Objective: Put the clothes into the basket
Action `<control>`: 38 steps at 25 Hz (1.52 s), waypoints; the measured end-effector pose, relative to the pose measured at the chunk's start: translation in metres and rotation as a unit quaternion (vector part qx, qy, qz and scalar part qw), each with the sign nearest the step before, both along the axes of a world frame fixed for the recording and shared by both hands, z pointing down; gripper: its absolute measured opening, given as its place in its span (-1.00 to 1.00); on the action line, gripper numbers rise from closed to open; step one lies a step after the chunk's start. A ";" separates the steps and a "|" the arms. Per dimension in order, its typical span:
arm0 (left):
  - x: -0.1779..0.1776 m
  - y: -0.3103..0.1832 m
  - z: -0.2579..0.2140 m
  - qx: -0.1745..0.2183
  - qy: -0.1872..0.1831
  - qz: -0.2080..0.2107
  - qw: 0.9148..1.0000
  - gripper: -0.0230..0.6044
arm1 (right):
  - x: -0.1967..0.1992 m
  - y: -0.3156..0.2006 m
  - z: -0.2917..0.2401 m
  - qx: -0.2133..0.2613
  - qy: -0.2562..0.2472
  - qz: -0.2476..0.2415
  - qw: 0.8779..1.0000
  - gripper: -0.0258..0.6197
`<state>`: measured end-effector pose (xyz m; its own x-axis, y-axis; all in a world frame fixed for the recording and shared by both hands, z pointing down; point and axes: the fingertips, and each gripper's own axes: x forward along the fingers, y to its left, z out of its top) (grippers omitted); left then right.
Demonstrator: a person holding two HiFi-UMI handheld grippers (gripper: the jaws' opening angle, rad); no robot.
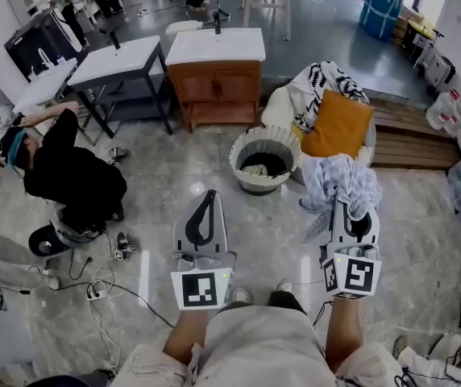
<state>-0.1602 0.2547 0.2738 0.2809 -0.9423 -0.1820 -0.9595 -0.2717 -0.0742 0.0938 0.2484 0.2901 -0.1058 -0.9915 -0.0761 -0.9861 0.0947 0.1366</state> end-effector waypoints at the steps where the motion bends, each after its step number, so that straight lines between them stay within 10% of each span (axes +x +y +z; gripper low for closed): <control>1: -0.006 0.001 0.002 -0.001 0.001 -0.002 1.000 -0.91 | -0.006 -0.001 0.001 -0.001 -0.002 -0.001 1.000 -0.59; 18: -0.047 -0.030 0.019 -0.013 0.020 -0.015 1.000 -0.91 | -0.052 -0.040 0.010 -0.011 0.002 -0.022 1.000 -0.59; 38: 0.018 -0.197 0.019 -0.016 0.000 -0.020 1.000 -0.91 | 0.002 -0.211 0.021 -0.018 -0.014 -0.047 0.999 -0.59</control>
